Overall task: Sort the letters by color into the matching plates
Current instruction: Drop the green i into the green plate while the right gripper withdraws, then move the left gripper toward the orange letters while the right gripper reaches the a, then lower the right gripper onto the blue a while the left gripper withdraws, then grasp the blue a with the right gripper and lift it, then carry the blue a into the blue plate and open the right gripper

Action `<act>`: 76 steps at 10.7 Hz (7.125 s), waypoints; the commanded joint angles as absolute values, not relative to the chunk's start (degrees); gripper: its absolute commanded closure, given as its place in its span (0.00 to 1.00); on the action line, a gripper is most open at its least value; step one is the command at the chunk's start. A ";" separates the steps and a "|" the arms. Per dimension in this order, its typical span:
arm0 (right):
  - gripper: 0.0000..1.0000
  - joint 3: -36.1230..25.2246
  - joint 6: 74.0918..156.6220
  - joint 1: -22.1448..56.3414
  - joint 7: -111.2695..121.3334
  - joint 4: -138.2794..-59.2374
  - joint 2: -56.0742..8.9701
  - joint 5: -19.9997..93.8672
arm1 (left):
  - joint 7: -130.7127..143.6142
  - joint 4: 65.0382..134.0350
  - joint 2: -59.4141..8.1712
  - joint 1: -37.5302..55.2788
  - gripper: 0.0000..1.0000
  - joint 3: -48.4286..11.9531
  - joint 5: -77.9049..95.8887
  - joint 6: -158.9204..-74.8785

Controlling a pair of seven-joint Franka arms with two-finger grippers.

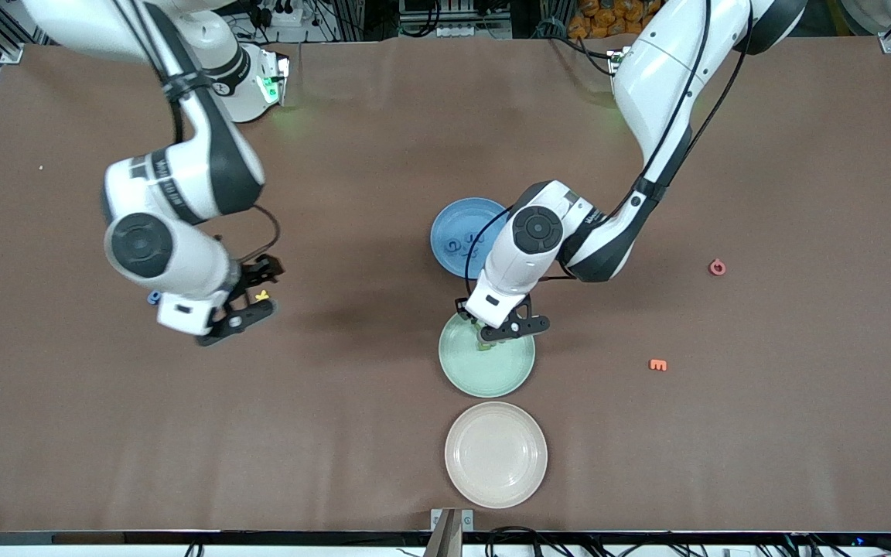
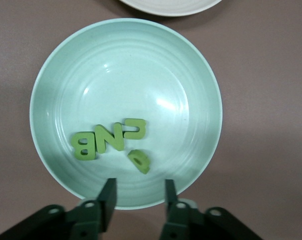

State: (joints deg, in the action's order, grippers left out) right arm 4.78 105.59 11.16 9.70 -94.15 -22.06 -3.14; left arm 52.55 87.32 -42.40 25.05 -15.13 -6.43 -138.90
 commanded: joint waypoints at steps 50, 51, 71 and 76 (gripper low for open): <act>0.58 6.15 159.26 -20.74 47.46 -129.29 -26.10 -4.57 | 19.34 83.94 -1.05 5.54 0.00 -5.98 -3.35 -89.83; 0.61 6.15 159.26 -20.66 47.46 -129.29 -26.10 -4.57 | 19.34 83.94 -1.05 5.62 0.00 -5.11 -2.56 -89.82; 0.72 6.15 151.44 4.79 19.04 -125.26 -21.18 10.09 | 9.32 87.45 5.71 5.80 0.00 -4.66 -1.05 -87.63; 0.72 6.15 147.66 22.03 -5.58 -119.89 -21.80 10.11 | 9.49 87.10 4.31 5.01 0.00 -4.48 -1.05 -88.68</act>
